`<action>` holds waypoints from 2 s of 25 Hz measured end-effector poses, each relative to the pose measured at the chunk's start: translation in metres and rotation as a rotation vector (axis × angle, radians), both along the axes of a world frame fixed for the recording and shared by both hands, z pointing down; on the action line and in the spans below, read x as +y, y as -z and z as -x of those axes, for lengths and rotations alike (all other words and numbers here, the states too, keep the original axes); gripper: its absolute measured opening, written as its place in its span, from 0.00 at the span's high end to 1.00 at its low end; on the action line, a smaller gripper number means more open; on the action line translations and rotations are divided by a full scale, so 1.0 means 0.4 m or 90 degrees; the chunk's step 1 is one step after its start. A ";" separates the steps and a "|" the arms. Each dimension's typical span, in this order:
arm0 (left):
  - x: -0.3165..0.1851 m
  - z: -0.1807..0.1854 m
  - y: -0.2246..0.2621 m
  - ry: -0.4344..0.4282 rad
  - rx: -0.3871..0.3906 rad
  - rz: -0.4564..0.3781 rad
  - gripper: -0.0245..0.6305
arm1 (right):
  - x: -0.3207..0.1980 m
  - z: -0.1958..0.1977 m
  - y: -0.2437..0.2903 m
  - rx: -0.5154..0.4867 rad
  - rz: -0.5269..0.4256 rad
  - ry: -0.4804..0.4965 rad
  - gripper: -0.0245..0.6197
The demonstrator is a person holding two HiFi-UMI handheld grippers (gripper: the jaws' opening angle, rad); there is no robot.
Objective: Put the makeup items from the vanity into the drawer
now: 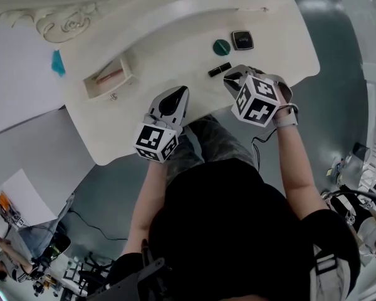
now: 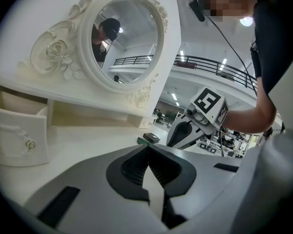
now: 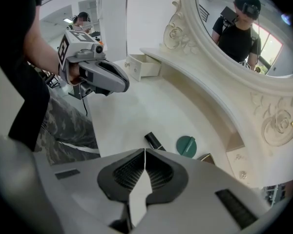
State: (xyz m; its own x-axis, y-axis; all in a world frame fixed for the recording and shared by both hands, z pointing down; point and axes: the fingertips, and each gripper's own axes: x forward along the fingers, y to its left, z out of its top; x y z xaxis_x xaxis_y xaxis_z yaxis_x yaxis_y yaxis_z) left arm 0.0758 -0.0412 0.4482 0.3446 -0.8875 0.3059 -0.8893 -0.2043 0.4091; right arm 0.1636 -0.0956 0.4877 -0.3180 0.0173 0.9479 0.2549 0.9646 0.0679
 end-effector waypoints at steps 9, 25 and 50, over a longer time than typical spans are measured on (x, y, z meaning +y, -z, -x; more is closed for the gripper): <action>-0.040 -0.035 -0.016 -0.004 0.001 0.009 0.94 | -0.055 -0.016 -0.035 0.014 -0.046 0.048 0.91; -0.021 0.020 -0.027 0.092 0.000 0.018 0.94 | -0.046 0.033 -0.113 0.098 -0.015 0.275 0.80; 0.201 0.346 0.036 0.239 -0.012 -0.011 0.94 | 0.175 0.550 0.109 -0.091 0.021 0.307 0.81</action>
State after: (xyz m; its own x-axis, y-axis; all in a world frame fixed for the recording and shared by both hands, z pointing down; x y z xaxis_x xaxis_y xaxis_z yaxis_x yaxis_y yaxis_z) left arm -0.0626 0.0392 0.4339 -0.0108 -0.9561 0.2929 -0.9110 0.1302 0.3914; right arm -0.0565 -0.0256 0.4440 -0.3924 0.2234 0.8923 0.6628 0.7413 0.1059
